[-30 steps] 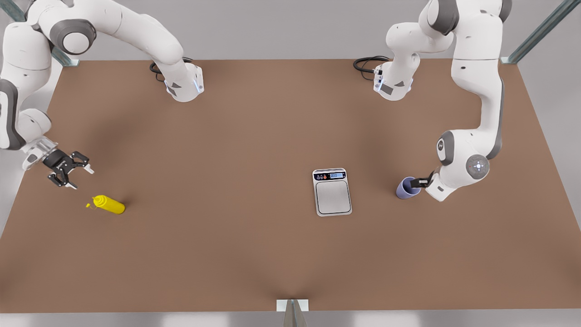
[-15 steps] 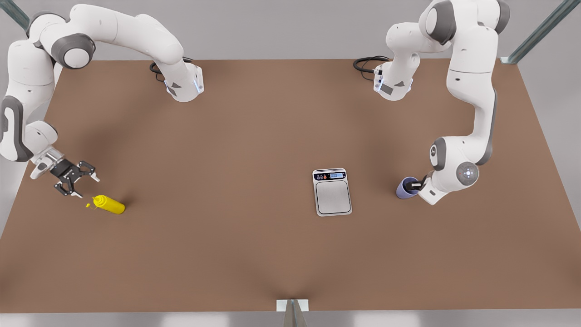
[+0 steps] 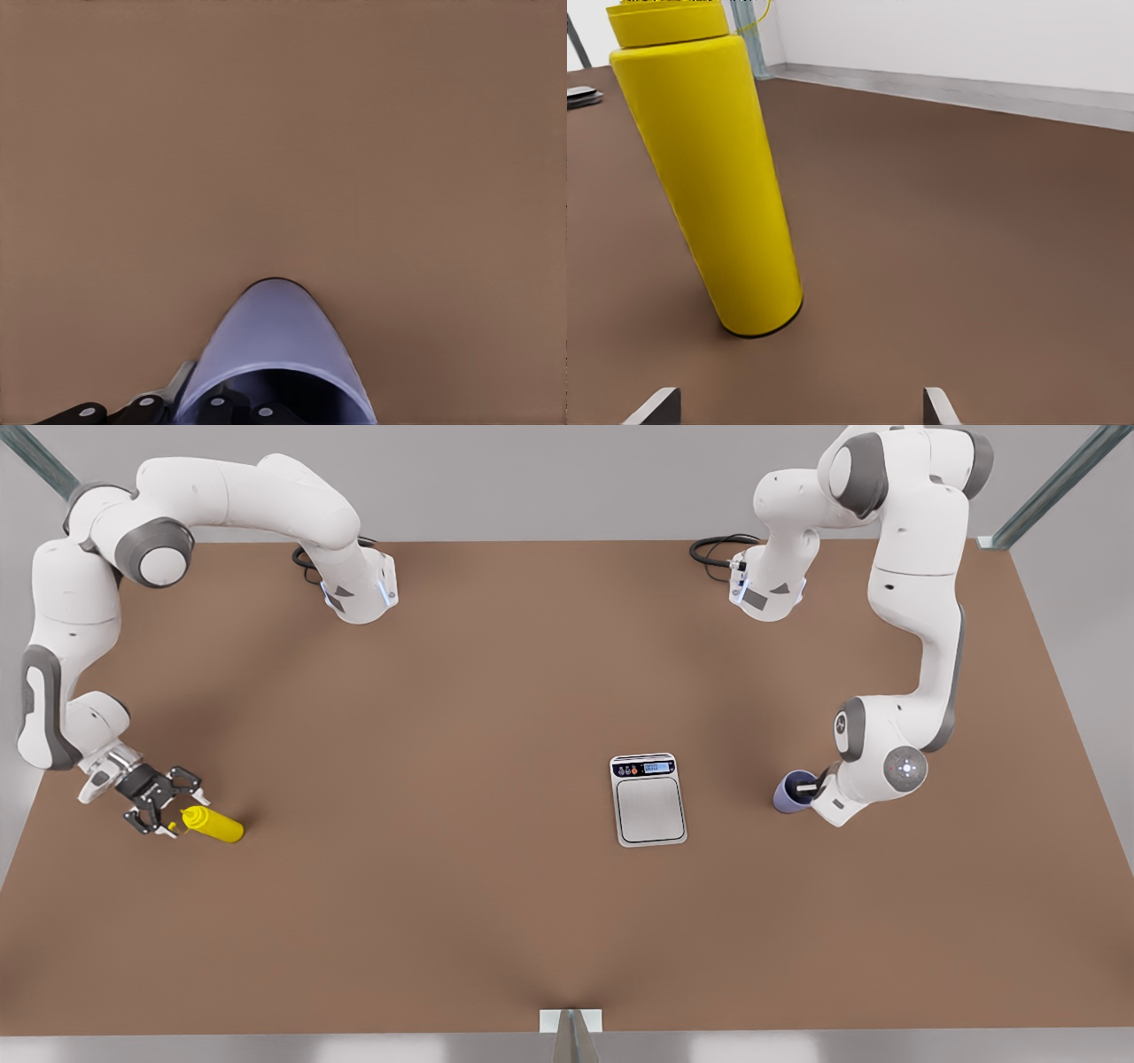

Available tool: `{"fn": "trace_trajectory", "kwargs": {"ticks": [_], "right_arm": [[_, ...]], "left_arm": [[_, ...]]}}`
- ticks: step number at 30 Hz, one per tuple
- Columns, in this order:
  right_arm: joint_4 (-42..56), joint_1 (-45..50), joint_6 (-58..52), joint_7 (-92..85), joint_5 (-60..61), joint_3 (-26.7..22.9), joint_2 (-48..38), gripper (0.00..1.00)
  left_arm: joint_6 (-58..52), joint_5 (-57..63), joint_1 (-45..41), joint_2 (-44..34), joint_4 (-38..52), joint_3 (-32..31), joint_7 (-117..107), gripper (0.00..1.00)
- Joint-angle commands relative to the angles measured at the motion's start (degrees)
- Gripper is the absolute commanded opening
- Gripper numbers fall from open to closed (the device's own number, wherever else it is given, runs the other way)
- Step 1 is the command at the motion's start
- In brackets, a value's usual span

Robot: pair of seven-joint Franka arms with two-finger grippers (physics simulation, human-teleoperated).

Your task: Move cup to the weight, pick up sauce bottle, pour sauce

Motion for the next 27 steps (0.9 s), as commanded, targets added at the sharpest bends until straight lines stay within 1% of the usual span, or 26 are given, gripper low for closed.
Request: {"fn": "trace_trajectory", "kwargs": {"ticks": [1,7,10,12,13,14,16,19,21,22,23,25,27], "right_arm": [[0.00,0.00,0.00,0.00,0.00,0.00,0.00,1.00],[0.00,0.09,-1.14,-0.44,0.00,0.00,1.32,1.00],[0.61,0.00,-1.41,-0.26,0.44,0.00,1.40,1.00],[0.62,0.18,-1.41,-0.18,0.44,0.26,1.23,1.00],[0.44,0.18,-1.41,0.00,0.44,0.70,0.79,1.00],[0.44,0.26,-1.41,0.26,0.44,1.23,0.70,1.00],[0.18,0.35,-1.32,0.44,0.44,2.29,0.52,1.00],[-0.26,1.06,-0.62,0.44,0.88,3.78,0.53,1.00],[-0.53,1.93,-0.53,0.44,0.97,3.87,0.44,1.00],[-0.88,2.02,-0.53,0.44,0.97,3.87,0.00,1.00],[-1.41,2.55,-0.44,0.44,0.97,3.87,-0.44,1.00],[-2.63,3.43,0.26,0.44,1.49,3.96,-1.32,1.00],[-3.16,4.04,0.26,0.44,1.76,3.96,-1.85,1.00]], "left_arm": [[0.00,0.16,0.00,0.08,0.00,0.00,0.00,0.21],[-0.44,0.24,0.00,-0.09,1.23,-0.09,-0.35,0.21],[-0.53,-0.20,0.00,-2.11,1.67,-0.17,-2.55,0.21],[-1.67,-0.20,0.00,-2.11,3.51,-1.31,-3.95,0.21],[-5.71,-0.20,0.00,-1.06,7.91,-3.25,-7.03,0.21],[-6.94,-0.20,-0.96,0.17,10.90,-4.13,-9.75,0.21],[-7.03,-0.20,-4.74,0.96,13.71,-4.39,-13.62,0.21],[-10.72,-0.99,-6.94,0.79,14.59,-9.32,-15.47,0.21],[-11.07,-0.99,-13.18,1.14,15.12,-9.32,-20.21,0.21],[-10.99,-1.69,-14.59,1.84,15.99,-9.40,-22.94,0.21],[-11.07,-1.86,-16.26,3.86,18.89,-9.40,-28.91,0.21],[-10.55,-1.86,-17.93,6.50,21.88,-9.32,-34.19,0.21],[-10.02,-1.86,-18.46,8.26,22.94,-9.40,-35.60,0.21]]}}
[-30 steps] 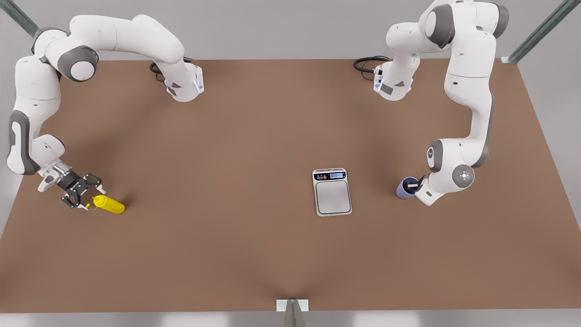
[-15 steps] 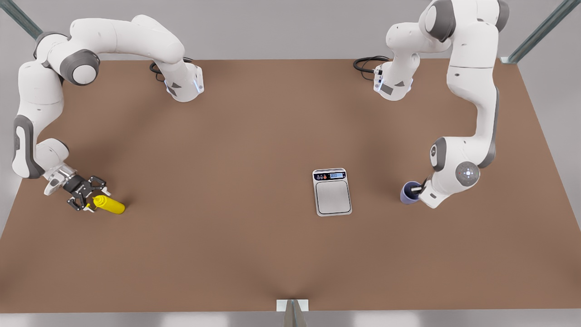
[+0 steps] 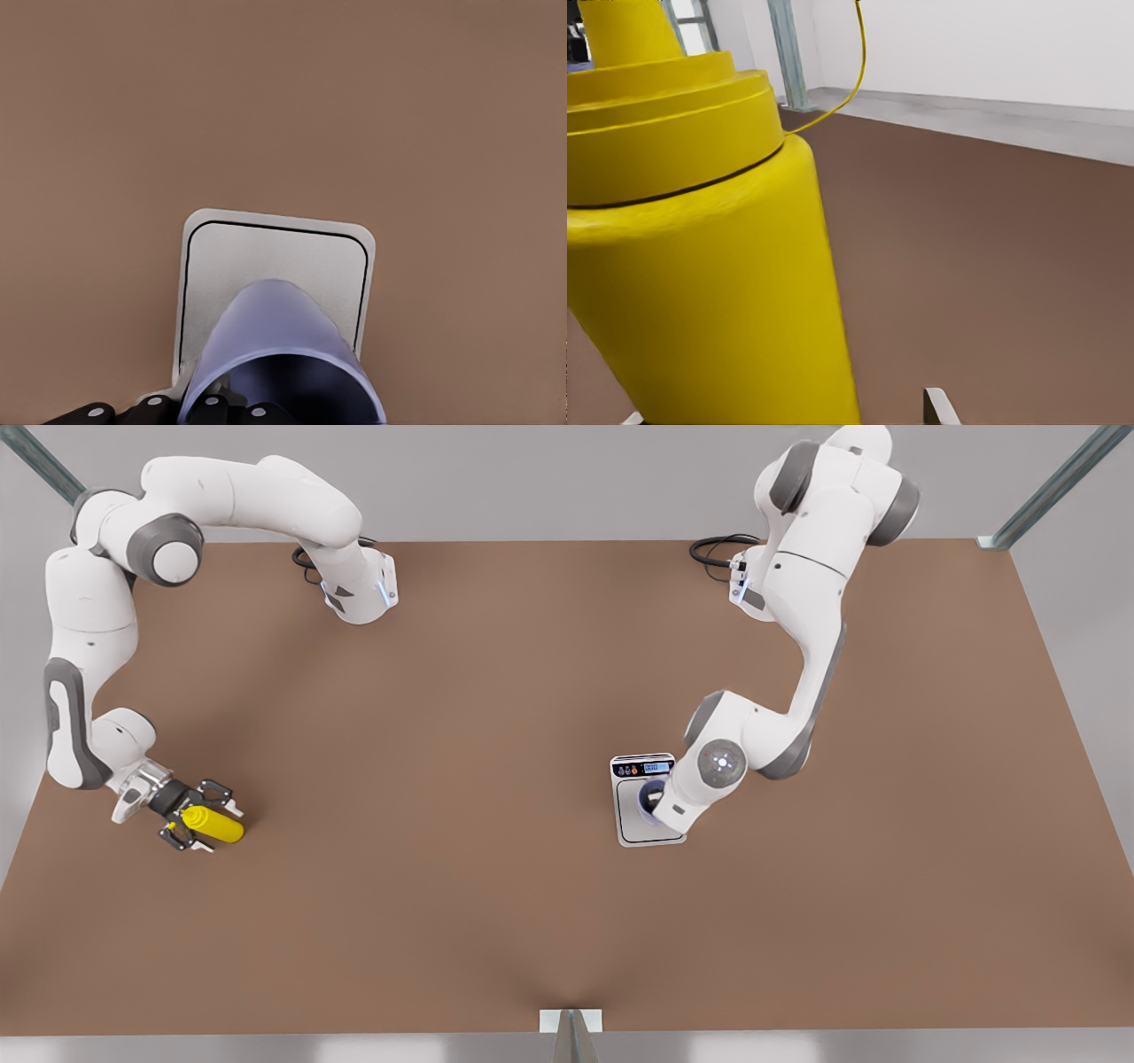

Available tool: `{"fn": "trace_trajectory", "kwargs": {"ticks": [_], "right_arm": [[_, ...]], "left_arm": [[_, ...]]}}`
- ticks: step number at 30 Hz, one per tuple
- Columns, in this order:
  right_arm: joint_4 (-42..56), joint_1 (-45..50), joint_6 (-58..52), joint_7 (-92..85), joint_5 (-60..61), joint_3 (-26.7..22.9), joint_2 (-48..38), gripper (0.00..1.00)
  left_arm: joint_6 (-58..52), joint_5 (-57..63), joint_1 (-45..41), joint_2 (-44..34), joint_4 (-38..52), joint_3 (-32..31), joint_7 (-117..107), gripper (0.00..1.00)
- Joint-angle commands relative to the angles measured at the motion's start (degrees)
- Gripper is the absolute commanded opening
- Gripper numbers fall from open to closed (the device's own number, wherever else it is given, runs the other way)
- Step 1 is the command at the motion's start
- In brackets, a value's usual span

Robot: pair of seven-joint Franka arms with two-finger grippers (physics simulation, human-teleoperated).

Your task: Move cup to the weight, pick up sauce bottle, pour sauce

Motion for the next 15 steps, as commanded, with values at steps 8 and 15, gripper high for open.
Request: {"fn": "trace_trajectory", "kwargs": {"ticks": [8,15], "right_arm": [[0.53,0.72,0.18,-0.70,0.09,0.00,-0.71,1.00],[0.27,0.72,-0.61,-1.58,0.27,0.00,-0.18,0.94]], "left_arm": [[0.23,-2.20,-0.26,1.30,0.17,0.00,0.31,1.00],[-0.21,-2.20,0.18,1.21,1.32,0.53,0.93,1.00]]}}
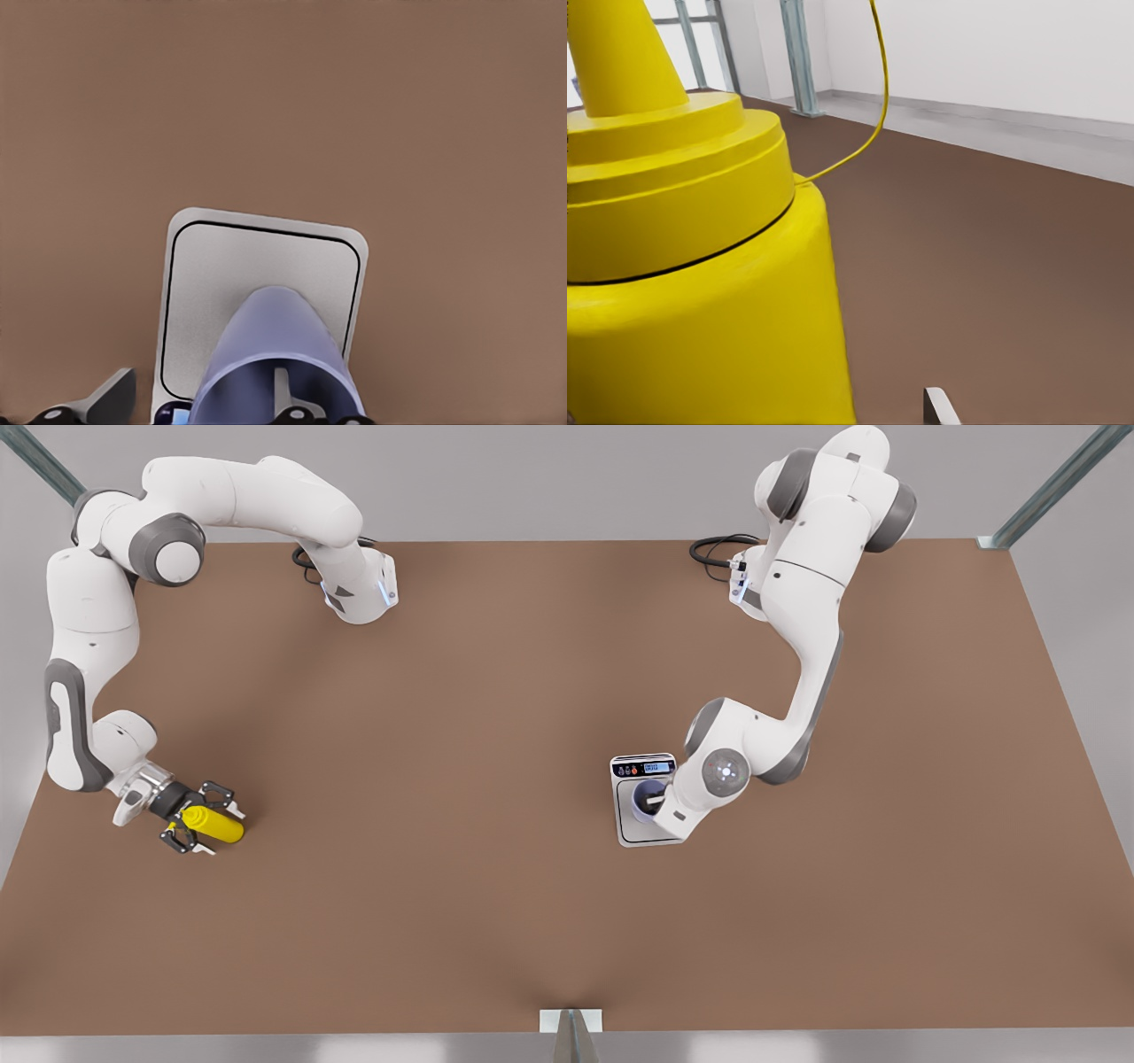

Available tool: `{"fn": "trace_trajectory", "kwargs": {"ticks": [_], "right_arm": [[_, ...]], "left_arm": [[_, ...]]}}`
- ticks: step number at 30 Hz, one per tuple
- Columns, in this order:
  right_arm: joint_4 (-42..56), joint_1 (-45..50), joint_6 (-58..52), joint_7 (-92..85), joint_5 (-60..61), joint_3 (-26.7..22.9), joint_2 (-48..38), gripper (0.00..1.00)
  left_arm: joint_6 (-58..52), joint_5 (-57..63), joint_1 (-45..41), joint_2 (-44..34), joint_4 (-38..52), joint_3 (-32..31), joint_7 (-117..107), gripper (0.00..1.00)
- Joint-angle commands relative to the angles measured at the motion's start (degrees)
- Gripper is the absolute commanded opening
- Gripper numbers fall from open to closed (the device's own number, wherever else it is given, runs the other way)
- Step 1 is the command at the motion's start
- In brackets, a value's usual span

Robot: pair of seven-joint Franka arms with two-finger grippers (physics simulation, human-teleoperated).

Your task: Move cup to the weight, pick up sauce bottle, pour sauce

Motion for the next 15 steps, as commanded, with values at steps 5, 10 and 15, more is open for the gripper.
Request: {"fn": "trace_trajectory", "kwargs": {"ticks": [5,10,15], "right_arm": [[-0.02,0.09,0.00,0.04,0.00,0.00,-0.11,0.69],[0.07,0.09,-0.09,0.04,0.00,0.00,-0.20,0.68],[0.07,0.09,-0.09,0.04,-0.09,0.00,-0.19,0.62]], "left_arm": [[-2.53,0.62,0.08,-2.06,0.00,0.01,-0.09,1.00],[-16.59,-4.12,0.08,-13.92,-0.09,8.87,0.00,1.00],[-33.63,4.04,11.15,-18.06,8.96,15.47,28.56,1.00]]}}
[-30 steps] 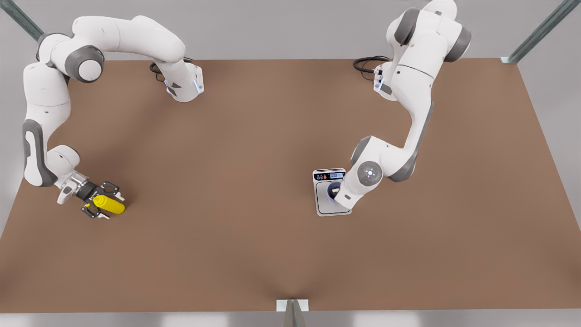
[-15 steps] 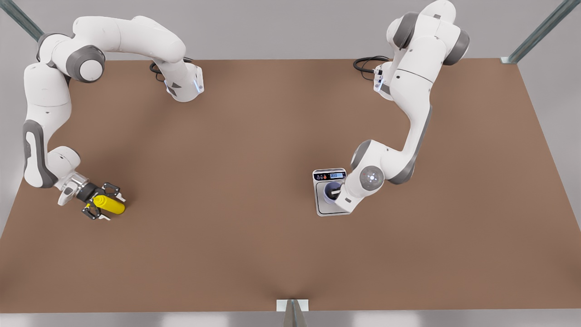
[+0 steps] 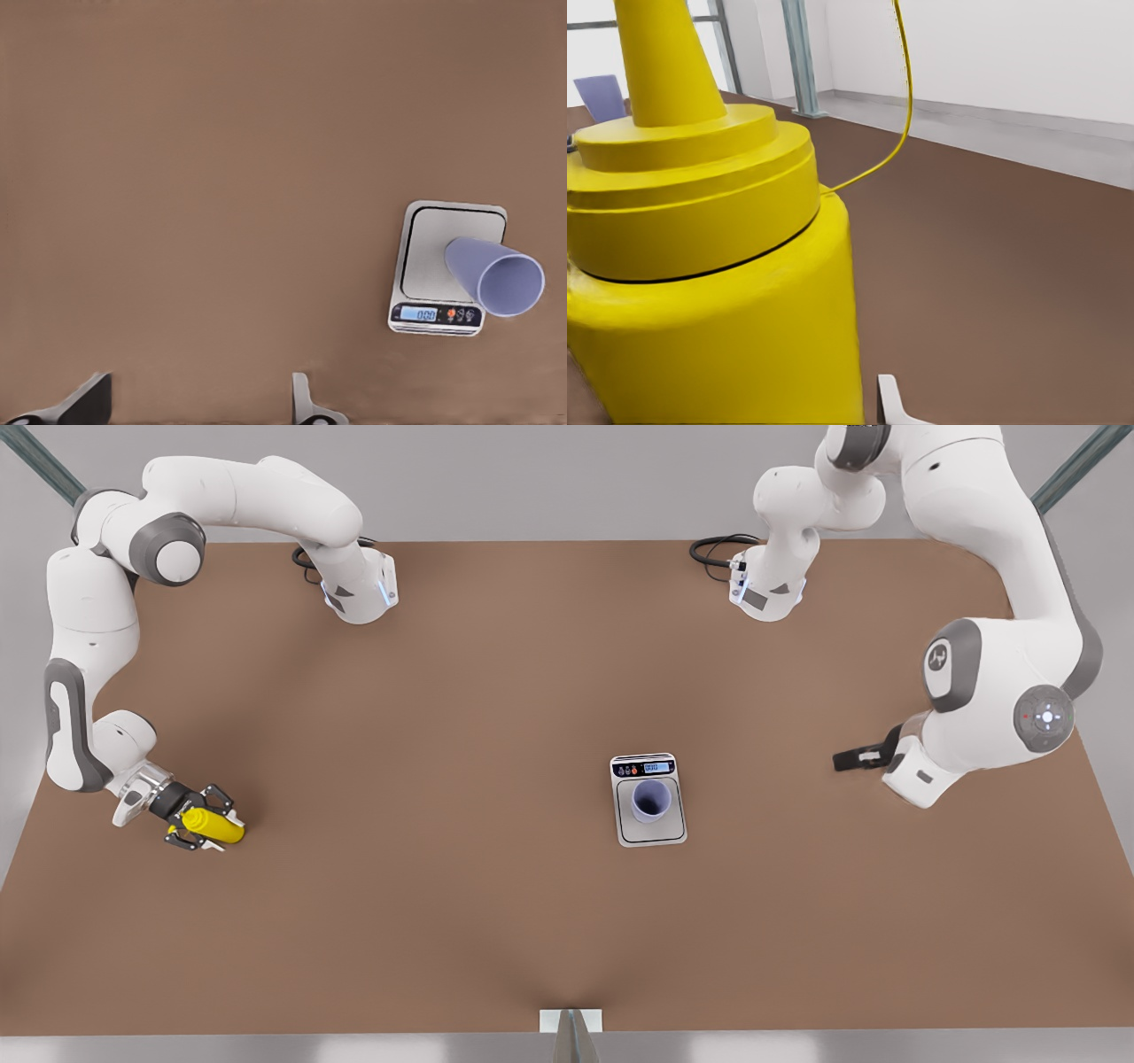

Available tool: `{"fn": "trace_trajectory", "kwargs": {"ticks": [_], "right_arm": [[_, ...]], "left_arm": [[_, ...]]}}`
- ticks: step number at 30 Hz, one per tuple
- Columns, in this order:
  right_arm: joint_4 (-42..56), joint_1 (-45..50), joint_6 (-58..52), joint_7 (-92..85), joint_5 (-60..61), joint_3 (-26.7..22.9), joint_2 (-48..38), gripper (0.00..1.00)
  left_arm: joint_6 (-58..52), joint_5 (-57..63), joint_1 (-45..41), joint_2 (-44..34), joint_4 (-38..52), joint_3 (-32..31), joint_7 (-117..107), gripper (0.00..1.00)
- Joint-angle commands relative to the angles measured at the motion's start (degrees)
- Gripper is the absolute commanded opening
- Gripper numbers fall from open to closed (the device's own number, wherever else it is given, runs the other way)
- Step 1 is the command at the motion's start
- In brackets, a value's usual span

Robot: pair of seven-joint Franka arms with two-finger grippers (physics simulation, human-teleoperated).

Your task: Move cup to the weight, pick up sauce bottle, pour sauce

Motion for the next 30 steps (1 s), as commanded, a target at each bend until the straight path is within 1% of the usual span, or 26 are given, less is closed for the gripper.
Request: {"fn": "trace_trajectory", "kwargs": {"ticks": [1,3,4,5,6,7,14,16,18,20,22,23,26,27,29,30], "right_arm": [[-0.01,0.00,0.00,0.00,0.00,0.00,0.00,0.62],[-0.09,0.00,0.00,0.00,0.00,0.00,-0.09,0.61],[-0.10,0.00,0.00,0.00,0.00,0.00,-0.09,0.61],[-0.01,0.00,-0.09,0.00,0.00,0.00,-0.09,0.61],[-0.01,0.00,-0.09,0.09,0.00,0.00,-0.09,0.61],[-0.01,0.00,-0.18,0.09,0.00,0.00,-0.27,0.61],[0.26,0.35,-0.18,1.58,0.00,0.00,-3.08,0.59],[0.43,2.37,0.53,3.95,0.00,-0.17,-4.66,0.59],[0.78,5.89,4.48,7.82,-0.18,-0.26,-7.38,0.59],[0.78,11.76,10.53,12.73,-0.53,-0.70,-10.37,0.59],[-0.18,21.53,22.23,19.42,-0.70,-0.70,-13.54,0.59],[-2.03,24.43,26.97,20.65,-0.70,-0.70,-15.55,0.59],[-7.30,37.35,45.96,26.63,-0.62,-0.70,-19.95,0.59],[-8.18,40.60,50.00,26.81,-0.62,-0.70,-20.57,0.59],[-10.20,48.86,61.87,26.54,-0.62,-0.70,-21.89,0.58],[-10.82,52.38,65.47,26.28,-0.70,-0.79,-22.06,0.58]], "left_arm": [[-0.60,4.15,-0.11,-0.01,0.94,0.13,-0.20,1.00],[-0.78,5.55,-0.28,-1.68,1.47,-0.13,-0.82,1.00],[-0.69,6.87,0.15,-3.52,0.77,-1.54,-0.82,1.00],[-0.69,7.48,3.23,-5.63,0.60,-4.61,-0.47,1.00],[0.62,9.86,3.32,-8.70,-3.18,-5.41,-0.03,1.00],[0.63,9.95,3.32,-9.68,-4.42,-5.67,0.06,1.00],[-0.78,9.86,2.88,-8.27,-4.06,-5.67,0.24,1.00],[-0.43,9.77,2.88,-8.01,-4.06,-5.76,0.32,1.00],[-0.43,9.77,2.88,-7.57,-4.06,-5.76,0.24,1.00],[-0.60,9.77,2.71,-7.48,-4.06,-5.76,0.24,1.00],[-0.78,9.77,2.62,-7.22,-4.15,-5.76,-0.03,1.00],[-0.78,9.77,2.62,-7.13,-4.24,-5.76,-0.03,1.00],[-0.78,9.77,2.62,-6.34,-4.33,-5.76,-0.20,1.00],[-0.78,9.77,2.62,-6.25,-4.33,-5.76,-0.20,1.00],[-0.69,9.77,2.62,-5.90,-4.33,-5.76,-0.47,1.00],[-0.69,9.77,2.62,-5.72,-4.33,-5.76,-0.47,1.00]]}}
